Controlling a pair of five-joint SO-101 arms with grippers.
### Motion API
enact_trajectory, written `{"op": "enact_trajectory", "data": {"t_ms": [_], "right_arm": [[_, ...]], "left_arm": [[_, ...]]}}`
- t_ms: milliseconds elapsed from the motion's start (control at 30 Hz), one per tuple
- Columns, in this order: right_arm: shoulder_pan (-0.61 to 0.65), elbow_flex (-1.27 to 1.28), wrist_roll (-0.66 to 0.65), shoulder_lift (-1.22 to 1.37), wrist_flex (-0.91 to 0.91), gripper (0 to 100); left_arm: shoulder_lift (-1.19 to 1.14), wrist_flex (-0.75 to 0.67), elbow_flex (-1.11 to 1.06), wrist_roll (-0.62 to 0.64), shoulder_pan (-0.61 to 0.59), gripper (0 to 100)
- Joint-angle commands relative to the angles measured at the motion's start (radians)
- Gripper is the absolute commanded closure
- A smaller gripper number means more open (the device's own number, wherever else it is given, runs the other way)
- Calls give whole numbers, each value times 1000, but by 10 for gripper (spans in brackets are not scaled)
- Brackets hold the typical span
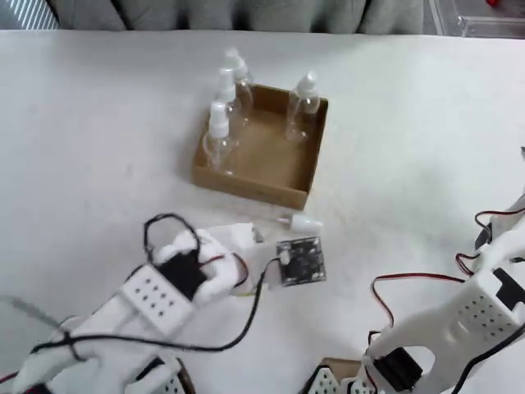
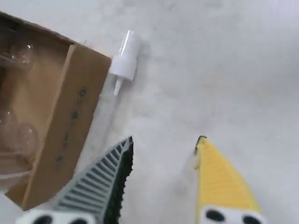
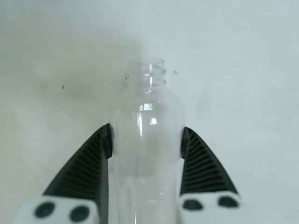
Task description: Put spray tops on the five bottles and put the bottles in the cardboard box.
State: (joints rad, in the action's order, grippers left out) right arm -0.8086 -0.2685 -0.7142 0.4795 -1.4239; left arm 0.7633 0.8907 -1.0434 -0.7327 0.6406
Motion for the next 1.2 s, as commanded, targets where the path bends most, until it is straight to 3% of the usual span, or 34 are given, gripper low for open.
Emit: {"op": "enact_trajectory", "data": {"t_ms": [0,367,1167], "right_arm": [[-8,-37,-12,-73,31,983],[-1,-35,-14,-71,77,983],[-7,-43,-46,19,140,983]], "left_arm": [[-312,-97,203,-14,10,782],[-800,-127,583,-14,5,782],[-1106,-124,899,-14,-44,783]]}}
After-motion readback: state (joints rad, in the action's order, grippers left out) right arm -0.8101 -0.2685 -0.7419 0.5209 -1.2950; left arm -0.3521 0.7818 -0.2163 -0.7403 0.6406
